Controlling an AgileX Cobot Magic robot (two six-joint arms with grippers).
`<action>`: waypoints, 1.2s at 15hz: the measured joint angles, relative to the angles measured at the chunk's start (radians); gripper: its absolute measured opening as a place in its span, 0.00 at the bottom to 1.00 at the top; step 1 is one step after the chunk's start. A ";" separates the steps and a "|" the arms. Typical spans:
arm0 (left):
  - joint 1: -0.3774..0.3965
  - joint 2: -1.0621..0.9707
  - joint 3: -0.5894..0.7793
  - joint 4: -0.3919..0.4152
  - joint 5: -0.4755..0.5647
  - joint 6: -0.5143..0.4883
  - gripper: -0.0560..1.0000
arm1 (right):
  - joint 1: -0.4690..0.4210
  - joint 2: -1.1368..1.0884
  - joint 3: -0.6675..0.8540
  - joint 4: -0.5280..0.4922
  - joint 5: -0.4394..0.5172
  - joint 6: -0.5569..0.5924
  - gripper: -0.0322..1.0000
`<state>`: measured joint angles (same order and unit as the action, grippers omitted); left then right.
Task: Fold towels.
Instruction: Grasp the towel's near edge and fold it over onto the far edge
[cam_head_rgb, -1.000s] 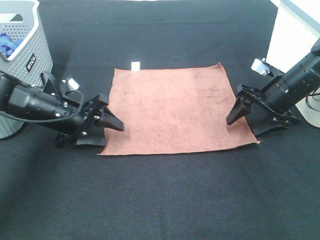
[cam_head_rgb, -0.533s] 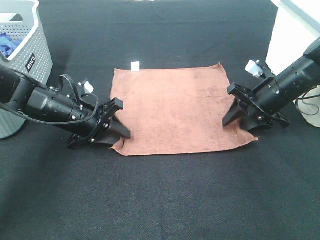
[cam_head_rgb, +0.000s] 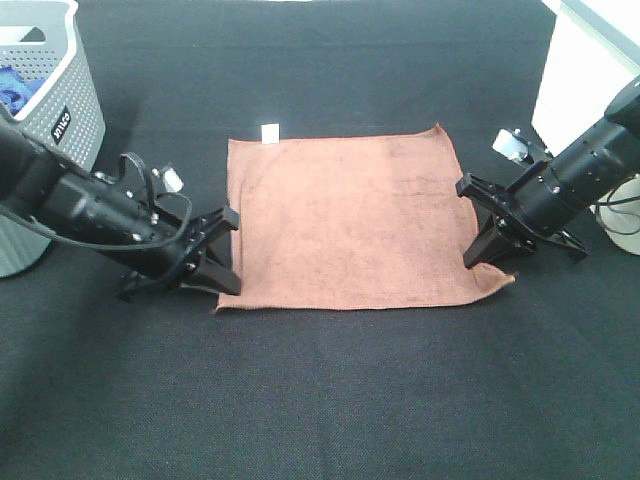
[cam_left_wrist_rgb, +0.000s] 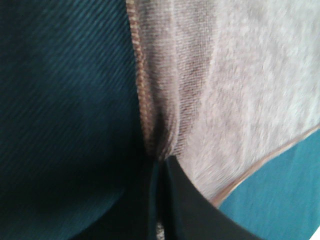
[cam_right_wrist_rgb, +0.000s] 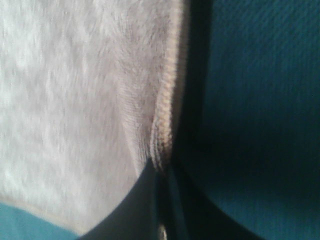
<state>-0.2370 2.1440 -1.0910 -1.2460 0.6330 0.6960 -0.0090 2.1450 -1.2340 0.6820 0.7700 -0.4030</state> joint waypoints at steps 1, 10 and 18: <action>0.004 -0.030 0.001 0.064 0.007 -0.041 0.06 | 0.000 -0.011 0.001 -0.004 0.023 0.013 0.03; 0.004 -0.225 0.298 0.228 0.047 -0.161 0.06 | 0.003 -0.183 0.293 -0.021 0.050 0.048 0.03; 0.004 -0.314 0.278 0.038 -0.036 0.041 0.06 | 0.009 -0.269 0.290 0.116 -0.055 -0.136 0.03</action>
<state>-0.2330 1.8300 -0.8130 -1.2080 0.5970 0.7370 0.0000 1.8760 -0.9440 0.7980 0.7150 -0.5390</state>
